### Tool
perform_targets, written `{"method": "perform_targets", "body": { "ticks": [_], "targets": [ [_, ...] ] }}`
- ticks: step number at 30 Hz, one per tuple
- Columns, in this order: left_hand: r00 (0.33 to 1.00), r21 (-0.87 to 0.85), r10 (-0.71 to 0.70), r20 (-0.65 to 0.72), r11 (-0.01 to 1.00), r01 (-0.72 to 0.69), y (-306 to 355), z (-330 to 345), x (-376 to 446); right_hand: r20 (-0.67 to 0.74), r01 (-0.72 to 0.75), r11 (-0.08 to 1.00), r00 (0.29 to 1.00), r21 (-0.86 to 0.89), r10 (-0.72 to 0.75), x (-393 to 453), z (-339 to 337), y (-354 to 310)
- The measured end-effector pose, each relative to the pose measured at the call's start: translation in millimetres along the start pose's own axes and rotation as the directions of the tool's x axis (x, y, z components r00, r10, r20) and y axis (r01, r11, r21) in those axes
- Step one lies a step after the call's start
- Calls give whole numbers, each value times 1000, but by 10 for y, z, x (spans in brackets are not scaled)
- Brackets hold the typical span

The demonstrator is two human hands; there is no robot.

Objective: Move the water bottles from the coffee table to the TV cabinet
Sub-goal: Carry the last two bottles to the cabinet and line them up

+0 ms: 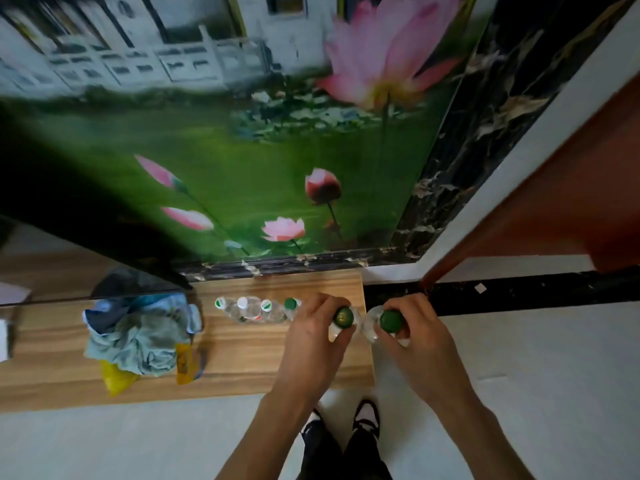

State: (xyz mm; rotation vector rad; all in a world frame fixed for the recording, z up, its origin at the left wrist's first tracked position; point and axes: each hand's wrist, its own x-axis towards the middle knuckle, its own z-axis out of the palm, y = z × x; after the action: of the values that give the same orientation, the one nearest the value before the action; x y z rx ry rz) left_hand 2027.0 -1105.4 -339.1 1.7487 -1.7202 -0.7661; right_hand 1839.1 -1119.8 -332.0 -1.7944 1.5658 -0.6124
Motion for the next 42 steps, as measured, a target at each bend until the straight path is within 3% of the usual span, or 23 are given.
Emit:
{"method": "perform_targets", "body": {
  "ticks": [8,19,29,42],
  "targets": [
    [999,30,-42,24,999,41,-1009,538,387,125,5,999,992,-44,0,672,676,810],
    [994,183,-6,111,983,-14,-2097,1124,721,140,90,993,987,-71,-79,1098,1629,1592],
    [993,353,-32,111,936,-9,-2427,1307,806,236,159,986,961,-47,-144,1244,2078,1729],
    [987,409,-76,144,912,11,-2610,1334,871,319,173,981,938,-88,-136,1315,2346,1822]
  ]
}}
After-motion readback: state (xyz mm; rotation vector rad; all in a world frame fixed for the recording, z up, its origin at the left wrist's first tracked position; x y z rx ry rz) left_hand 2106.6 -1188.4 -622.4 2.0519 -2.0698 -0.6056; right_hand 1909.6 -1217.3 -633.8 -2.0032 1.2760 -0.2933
